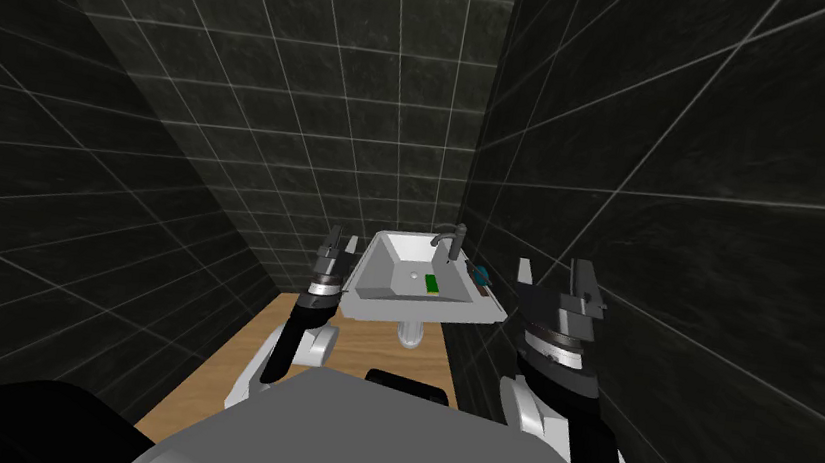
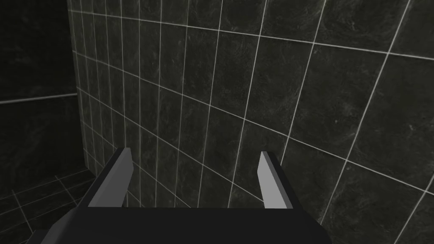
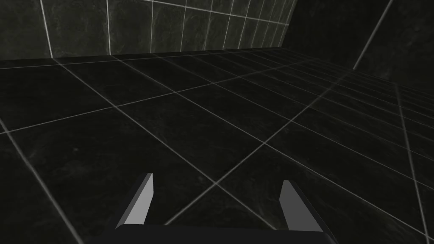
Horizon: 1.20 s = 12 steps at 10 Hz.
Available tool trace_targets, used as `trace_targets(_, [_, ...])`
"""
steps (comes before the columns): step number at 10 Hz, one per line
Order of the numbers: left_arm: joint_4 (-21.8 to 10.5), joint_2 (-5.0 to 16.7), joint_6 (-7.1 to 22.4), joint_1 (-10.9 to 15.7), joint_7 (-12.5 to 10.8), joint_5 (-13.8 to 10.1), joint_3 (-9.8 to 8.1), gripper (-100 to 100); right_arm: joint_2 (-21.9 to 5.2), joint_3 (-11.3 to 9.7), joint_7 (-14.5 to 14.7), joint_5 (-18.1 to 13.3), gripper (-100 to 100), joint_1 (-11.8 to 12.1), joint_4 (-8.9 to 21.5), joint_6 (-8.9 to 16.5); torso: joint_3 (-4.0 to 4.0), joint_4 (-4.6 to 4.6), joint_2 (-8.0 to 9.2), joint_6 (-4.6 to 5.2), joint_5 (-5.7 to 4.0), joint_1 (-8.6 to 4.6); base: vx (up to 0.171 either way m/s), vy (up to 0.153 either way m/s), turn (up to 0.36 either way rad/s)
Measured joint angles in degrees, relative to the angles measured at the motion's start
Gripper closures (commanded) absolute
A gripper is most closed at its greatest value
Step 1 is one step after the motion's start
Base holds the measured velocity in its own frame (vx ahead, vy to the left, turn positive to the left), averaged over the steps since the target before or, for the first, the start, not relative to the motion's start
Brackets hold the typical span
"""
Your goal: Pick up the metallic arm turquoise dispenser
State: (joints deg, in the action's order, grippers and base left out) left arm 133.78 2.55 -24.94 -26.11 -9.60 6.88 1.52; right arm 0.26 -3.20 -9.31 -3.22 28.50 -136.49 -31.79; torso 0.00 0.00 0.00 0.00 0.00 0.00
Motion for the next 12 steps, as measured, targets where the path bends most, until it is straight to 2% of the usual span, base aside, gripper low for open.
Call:
trace_targets(3, [0.0,0.0,0.0,0.0,0.0,0.0,0.0,0,-4.2,0.1,0.3,0.3,-100,1.0,1.9,0.0,0.02,0.01,0.04,0.01,0.0,0.03,-0.01,0.017,-0.061])
trace_targets(4, [0.0,0.0,0.0,0.0,0.0,0.0,0.0,0,-6.1,0.4,0.2,0.7,-100,2.4,2.4,-0.3,0.04,0.01,0.07,0.01,0.01,0.04,-0.022,0.025,-0.103])
trace_targets(6, [0.0,0.0,0.0,0.0,0.0,0.0,0.0,0,-9.4,0.1,0.8,0.8,-100,2.7,5.4,0.5,0.03,0.01,0.06,0.01,0.02,0.1,-0.008,0.032,-0.07])
trace_targets(8, [0.0,0.0,0.0,0.0,0.0,0.0,0.0,0,-12.1,-0.3,1.1,1.0,-100,4.8,5.9,0.7,0.02,0.01,0.03,0.01,0.02,0.1,-0.004,0.034,-0.084])
trace_targets(9, [0.0,0.0,0.0,0.0,0.0,0.0,0.0,0,-14.1,0.1,1.0,1.4,-100,5.5,7.8,0.6,0.02,0.01,0.04,0.01,0.02,0.11,-0.011,0.028,-0.055])
trace_targets(10, [0.0,0.0,0.0,0.0,0.0,0.0,0.0,0,-15.4,0.1,1.0,1.6,-100,6.2,8.0,0.8,0.03,0.01,0.05,0.0,0.03,0.1,-0.008,0.031,-0.077])
trace_targets(12, [0.0,0.0,0.0,0.0,0.0,0.0,0.0,0,-18.8,-0.6,1.5,1.6,-100,8.7,10.7,0.6,0.02,0.01,0.04,0.02,0.03,0.15,-0.002,0.043,-0.091])
